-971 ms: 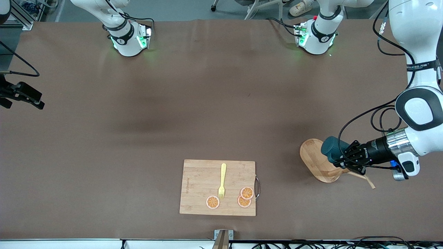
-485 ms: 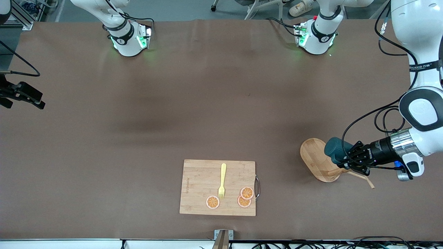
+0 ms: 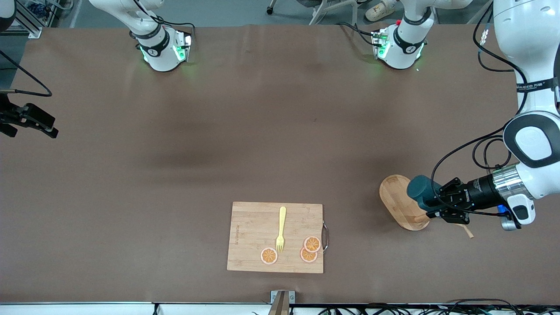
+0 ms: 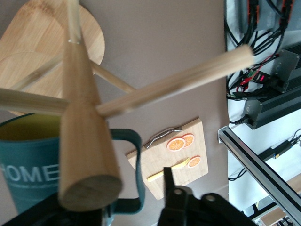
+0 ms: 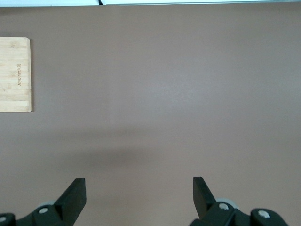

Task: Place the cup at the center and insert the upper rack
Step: 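Hang the mug handle onto a peg of the mug tree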

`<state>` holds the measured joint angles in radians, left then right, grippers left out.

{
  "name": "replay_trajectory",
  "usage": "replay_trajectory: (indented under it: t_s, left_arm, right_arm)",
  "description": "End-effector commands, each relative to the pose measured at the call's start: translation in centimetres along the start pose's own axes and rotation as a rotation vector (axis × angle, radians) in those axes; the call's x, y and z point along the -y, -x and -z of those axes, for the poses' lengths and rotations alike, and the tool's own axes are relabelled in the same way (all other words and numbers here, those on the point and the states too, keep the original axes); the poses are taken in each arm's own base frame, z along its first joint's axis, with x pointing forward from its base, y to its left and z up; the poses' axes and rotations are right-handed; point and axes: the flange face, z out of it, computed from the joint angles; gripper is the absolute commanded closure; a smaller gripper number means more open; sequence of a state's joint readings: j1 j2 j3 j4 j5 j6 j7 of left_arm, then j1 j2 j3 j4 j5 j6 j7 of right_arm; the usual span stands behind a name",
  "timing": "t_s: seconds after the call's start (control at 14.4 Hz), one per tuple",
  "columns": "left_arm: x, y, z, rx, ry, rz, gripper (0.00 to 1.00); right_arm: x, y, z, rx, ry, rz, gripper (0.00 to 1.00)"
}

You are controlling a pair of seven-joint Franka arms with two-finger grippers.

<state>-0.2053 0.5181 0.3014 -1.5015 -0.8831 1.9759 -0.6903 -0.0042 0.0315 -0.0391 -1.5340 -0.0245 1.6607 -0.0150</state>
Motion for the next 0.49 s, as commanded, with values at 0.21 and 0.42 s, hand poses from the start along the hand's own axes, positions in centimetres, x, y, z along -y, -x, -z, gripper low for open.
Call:
replay_trajectory:
  t_s: [0.21, 0.42]
  left_arm:
    - [-1.2, 0.5, 1.1, -0.01, 0.023, -0.04, 0.0]
    - [-2.2, 1.4, 2.7, -0.069, -0.004, -0.102, 0.0]
  right_arm:
    - [0.2, 0.5, 0.2, -0.005, -0.004, 0.011, 0.0]
    - [0.3, 0.5, 0.2, -0.005, -0.004, 0.013, 0.0]
